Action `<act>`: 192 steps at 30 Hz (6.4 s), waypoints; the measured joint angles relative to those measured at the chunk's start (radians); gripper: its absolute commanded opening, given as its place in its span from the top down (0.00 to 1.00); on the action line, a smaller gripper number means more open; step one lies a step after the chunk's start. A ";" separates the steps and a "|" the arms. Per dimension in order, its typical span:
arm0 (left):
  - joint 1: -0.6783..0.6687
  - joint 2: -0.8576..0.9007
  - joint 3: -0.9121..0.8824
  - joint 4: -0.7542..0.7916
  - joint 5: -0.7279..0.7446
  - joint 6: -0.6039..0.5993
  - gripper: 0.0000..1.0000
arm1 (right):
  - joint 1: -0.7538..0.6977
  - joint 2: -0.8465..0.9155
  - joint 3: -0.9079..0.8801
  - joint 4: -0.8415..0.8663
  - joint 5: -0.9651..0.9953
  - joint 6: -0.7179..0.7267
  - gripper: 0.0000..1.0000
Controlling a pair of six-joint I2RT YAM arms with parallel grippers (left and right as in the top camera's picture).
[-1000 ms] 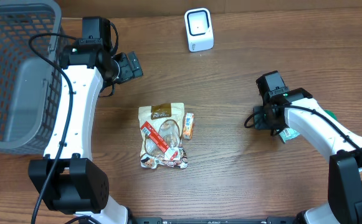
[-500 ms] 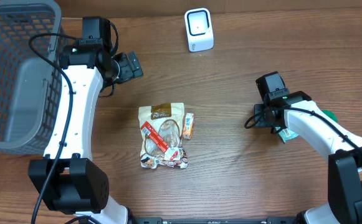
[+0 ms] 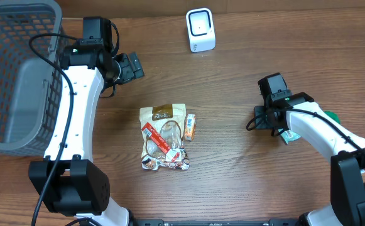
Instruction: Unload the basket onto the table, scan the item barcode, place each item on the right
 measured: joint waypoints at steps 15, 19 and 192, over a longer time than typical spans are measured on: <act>0.000 0.000 0.000 0.000 0.000 0.000 0.00 | -0.067 0.005 -0.033 0.051 0.088 0.000 0.90; 0.000 0.000 0.000 0.000 0.000 0.000 0.00 | -0.070 0.005 -0.033 0.050 0.087 0.000 0.87; 0.000 0.000 0.000 0.000 0.000 0.000 0.00 | 0.380 0.161 0.205 -0.174 0.525 0.251 0.85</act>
